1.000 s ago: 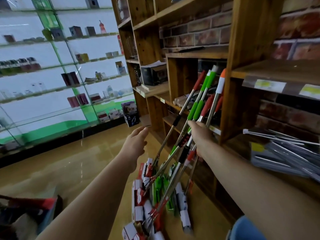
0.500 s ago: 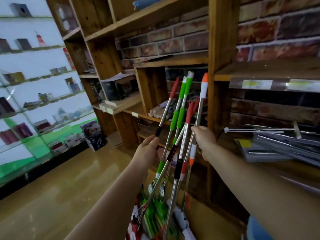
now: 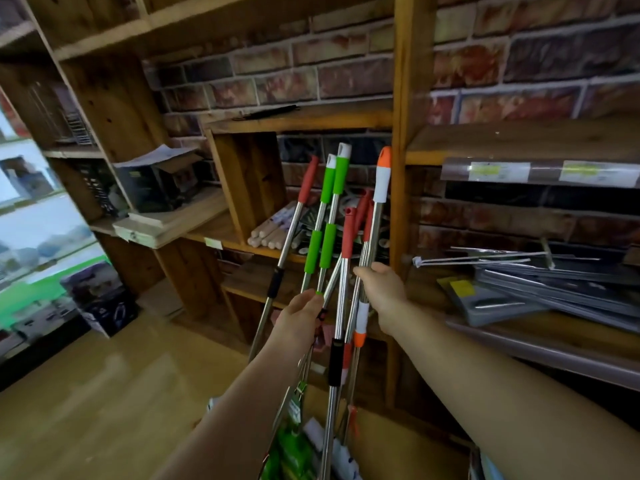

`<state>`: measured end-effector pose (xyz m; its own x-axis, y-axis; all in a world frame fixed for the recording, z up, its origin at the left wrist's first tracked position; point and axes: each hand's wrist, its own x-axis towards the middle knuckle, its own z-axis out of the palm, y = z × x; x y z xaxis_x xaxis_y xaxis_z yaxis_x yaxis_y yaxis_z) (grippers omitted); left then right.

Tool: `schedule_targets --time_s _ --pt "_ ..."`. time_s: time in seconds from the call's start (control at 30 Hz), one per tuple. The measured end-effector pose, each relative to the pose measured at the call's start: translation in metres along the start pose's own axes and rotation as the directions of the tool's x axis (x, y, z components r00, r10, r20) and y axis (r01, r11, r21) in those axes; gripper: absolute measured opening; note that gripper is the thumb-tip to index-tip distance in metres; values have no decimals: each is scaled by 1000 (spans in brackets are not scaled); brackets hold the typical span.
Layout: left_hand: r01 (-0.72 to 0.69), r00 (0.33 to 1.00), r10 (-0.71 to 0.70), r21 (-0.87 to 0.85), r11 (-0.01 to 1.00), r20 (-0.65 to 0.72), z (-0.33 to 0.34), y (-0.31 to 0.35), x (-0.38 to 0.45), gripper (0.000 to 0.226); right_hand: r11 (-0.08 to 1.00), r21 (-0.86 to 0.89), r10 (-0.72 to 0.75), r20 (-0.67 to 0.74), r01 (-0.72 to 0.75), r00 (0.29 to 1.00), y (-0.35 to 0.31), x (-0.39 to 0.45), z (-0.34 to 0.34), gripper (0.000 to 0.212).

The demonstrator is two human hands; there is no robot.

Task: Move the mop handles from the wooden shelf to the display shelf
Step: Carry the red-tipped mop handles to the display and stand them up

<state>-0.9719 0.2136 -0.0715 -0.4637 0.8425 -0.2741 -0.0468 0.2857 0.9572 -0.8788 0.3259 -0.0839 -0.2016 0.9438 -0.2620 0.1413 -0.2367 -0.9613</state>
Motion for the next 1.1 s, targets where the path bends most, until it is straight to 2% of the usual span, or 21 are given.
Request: schedule_targets --time_s 0.07,0.23,0.3,0.43,0.53,0.63,0.83,1.0,1.1 --pt "15 1000 -15 -15 1000 -15 4 0 32 37 1000 -1 -13 4 13 1000 -6 30 8 14" --pt "31 997 -27 52 998 -77 20 17 117 40 998 -52 -37 9 37 999 -32 119 27 34" --pt "45 996 -42 46 998 -74 29 20 151 42 997 -61 -54 4 54 999 -40 149 32 30" --pt "86 996 -86 13 996 -35 49 10 213 43 997 -63 -38 -39 35 999 -42 196 39 39" --pt "105 994 -101 99 990 -41 60 -4 249 43 996 -87 -30 -29 27 999 -35 223 48 45" --pt "121 993 -121 67 990 -12 66 -14 275 41 995 -104 -5 -5 5 1000 -26 241 59 52" --pt "142 990 -142 -33 989 12 77 -25 316 44 986 -166 13 -91 -28 996 -16 264 76 70" --pt "36 999 -33 122 992 -23 76 -33 335 37 984 -165 47 -131 -68 990 -11 278 83 72" --pt "39 999 -41 124 992 8 77 -42 343 50 985 -153 65 -132 -85 989 -8 286 86 71"
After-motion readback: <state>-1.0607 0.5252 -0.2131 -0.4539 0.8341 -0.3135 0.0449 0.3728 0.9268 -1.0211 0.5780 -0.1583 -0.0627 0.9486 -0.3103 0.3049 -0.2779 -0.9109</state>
